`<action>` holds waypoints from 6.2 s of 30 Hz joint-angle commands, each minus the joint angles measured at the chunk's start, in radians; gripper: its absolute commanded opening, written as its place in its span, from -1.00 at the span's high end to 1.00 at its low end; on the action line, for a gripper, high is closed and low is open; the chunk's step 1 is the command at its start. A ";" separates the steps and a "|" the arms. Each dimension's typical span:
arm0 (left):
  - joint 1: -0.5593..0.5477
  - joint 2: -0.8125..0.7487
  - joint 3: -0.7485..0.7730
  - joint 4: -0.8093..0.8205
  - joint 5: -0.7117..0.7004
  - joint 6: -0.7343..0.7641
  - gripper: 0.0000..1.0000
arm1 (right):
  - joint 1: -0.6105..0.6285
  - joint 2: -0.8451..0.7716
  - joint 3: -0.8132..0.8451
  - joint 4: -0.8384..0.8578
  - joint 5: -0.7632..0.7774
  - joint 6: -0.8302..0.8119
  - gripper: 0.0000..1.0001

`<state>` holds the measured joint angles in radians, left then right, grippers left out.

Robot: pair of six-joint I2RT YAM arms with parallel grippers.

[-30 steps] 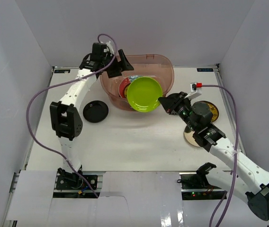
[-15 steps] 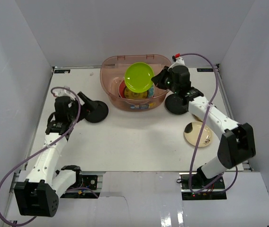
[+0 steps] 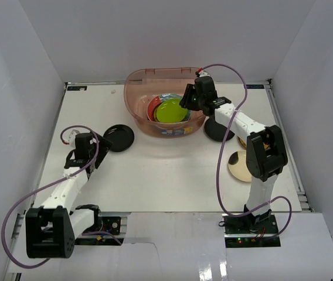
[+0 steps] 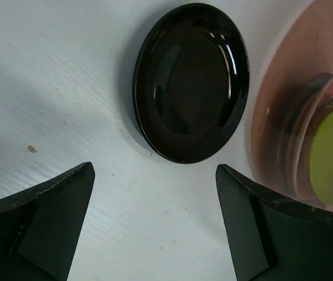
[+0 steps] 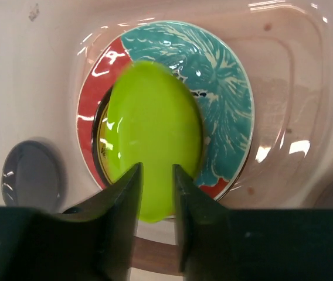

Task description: Place the plates into the plastic bin on the countertop

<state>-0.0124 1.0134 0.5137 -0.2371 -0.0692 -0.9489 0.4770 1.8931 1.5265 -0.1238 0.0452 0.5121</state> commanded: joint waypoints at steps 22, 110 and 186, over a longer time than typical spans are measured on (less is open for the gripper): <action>0.009 0.421 0.088 0.274 0.040 -0.083 1.00 | -0.740 -1.000 -1.008 0.069 -0.232 0.115 -0.03; -0.362 0.553 1.054 -0.165 0.222 0.377 -0.68 | -0.065 -0.133 0.000 -0.051 -0.116 -0.053 0.84; -0.555 -0.489 0.155 -0.099 0.131 0.545 -0.92 | -0.041 -0.005 0.189 -0.066 -0.136 -0.041 0.84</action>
<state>-0.5728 0.5343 0.6685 -0.3332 0.0814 -0.4011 0.4156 1.9232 1.6718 -0.1806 -0.1043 0.4923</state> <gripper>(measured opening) 0.953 0.085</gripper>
